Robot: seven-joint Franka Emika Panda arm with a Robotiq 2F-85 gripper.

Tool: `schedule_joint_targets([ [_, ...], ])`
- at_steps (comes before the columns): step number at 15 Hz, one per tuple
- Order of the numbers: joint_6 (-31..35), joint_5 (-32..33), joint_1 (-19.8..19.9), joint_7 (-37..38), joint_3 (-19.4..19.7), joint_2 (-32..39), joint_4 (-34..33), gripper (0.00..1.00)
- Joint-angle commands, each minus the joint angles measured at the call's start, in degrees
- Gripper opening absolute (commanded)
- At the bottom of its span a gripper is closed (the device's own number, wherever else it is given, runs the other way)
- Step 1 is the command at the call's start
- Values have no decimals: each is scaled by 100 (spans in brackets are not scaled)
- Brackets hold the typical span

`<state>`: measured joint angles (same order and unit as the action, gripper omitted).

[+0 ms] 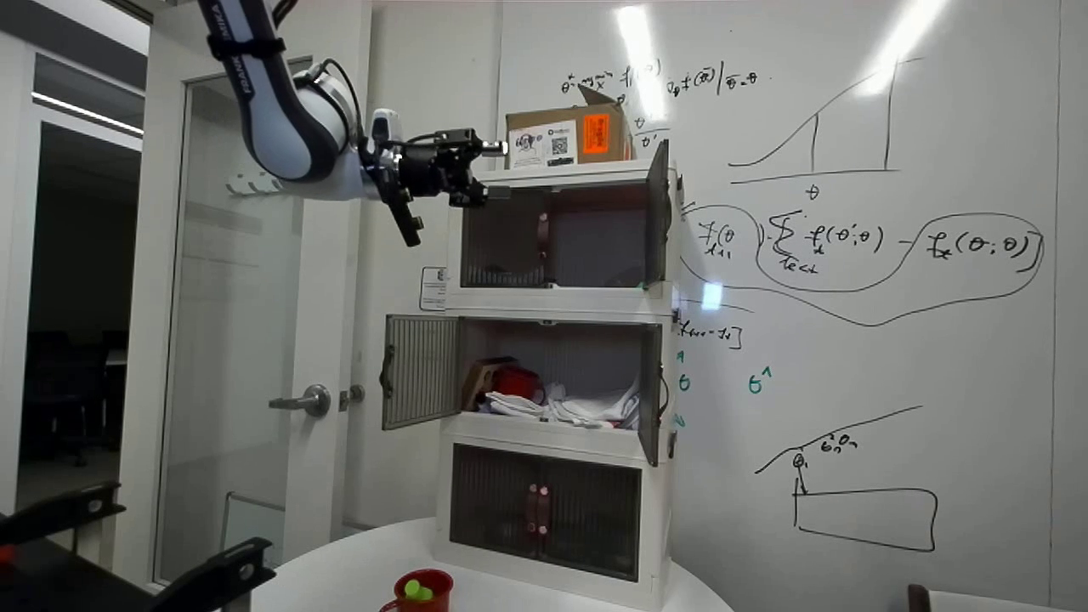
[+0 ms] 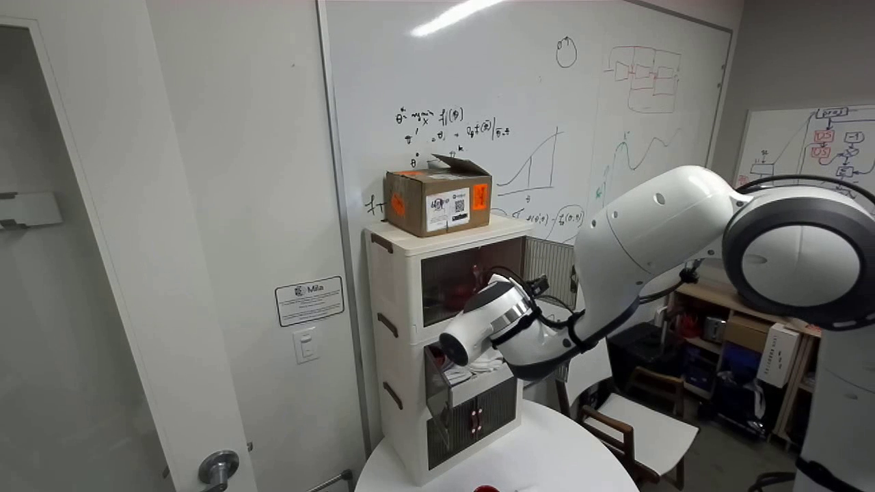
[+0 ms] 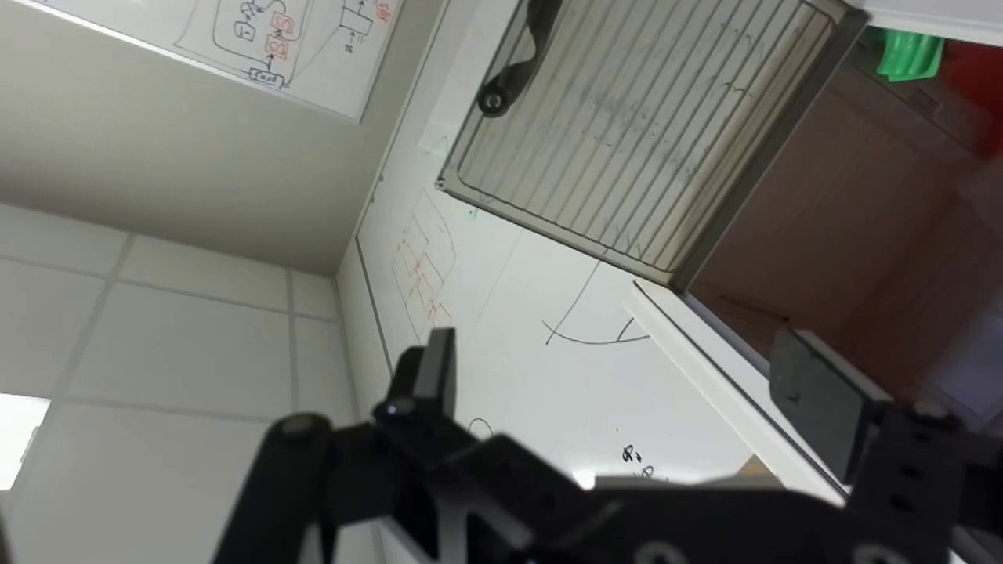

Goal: Open the left door of the topmost cabinet.

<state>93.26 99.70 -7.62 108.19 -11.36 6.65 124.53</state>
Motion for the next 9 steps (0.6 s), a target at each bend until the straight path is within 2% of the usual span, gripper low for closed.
schedule_joint_targets([
  [1, 923, 127, 140, 191, 202, 190, -480, 100],
  [5, 1697, -71, 307, 95, 390, 539, -1051, 100],
  [9, 1968, -184, 438, -59, 526, 1021, -1637, 100],
])
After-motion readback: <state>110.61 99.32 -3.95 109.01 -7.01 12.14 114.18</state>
